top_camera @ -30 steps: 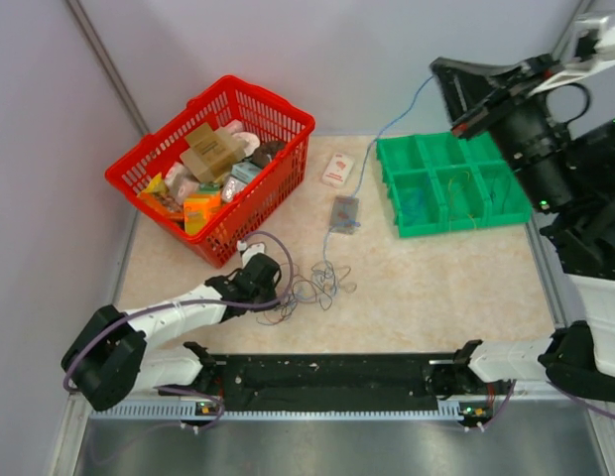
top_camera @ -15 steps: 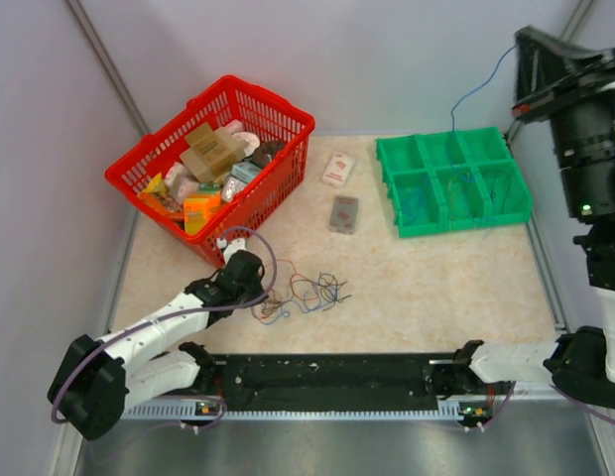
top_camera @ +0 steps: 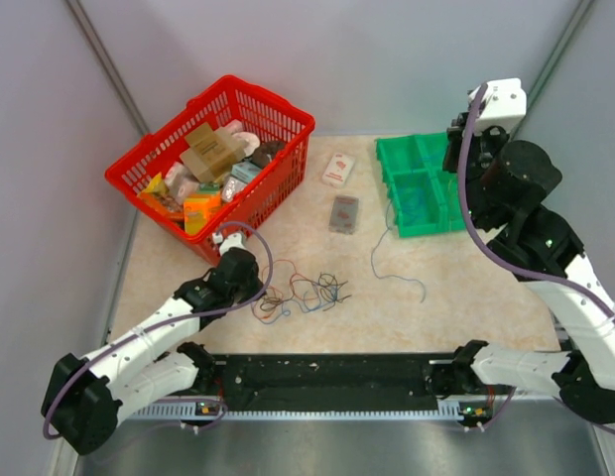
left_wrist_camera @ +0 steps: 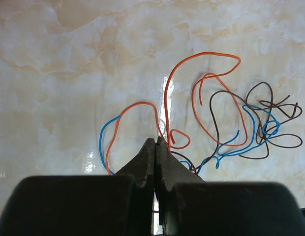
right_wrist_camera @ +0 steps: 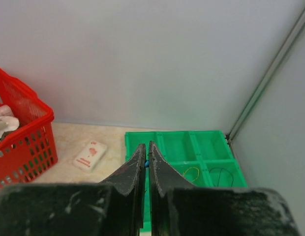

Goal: Untangle the cables

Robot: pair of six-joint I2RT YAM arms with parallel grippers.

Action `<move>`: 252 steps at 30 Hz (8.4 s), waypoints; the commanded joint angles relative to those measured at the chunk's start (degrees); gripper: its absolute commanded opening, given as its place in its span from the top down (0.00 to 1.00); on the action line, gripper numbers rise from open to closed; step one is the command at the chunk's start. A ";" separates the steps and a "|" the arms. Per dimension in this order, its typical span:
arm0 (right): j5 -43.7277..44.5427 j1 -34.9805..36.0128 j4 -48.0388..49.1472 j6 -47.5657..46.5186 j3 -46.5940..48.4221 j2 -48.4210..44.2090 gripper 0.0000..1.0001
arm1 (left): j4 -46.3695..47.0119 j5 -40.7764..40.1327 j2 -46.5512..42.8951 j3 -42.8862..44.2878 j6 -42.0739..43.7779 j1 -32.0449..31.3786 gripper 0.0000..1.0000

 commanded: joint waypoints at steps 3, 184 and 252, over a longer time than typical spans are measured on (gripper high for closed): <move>-2.13 -5.35 1.48 1.56 5.75 1.76 1.00 | 0.01 1.22 -1.09 2.32 0.65 0.13 1.00; -21.57 -18.89 16.94 72.13 -20.86 49.14 0.39 | -1.66 4.91 -5.75 1.88 -0.31 0.13 1.00; -73.78 -53.08 24.18 63.80 -28.17 39.55 1.00 | -3.59 5.00 -8.82 2.06 -0.75 0.13 1.00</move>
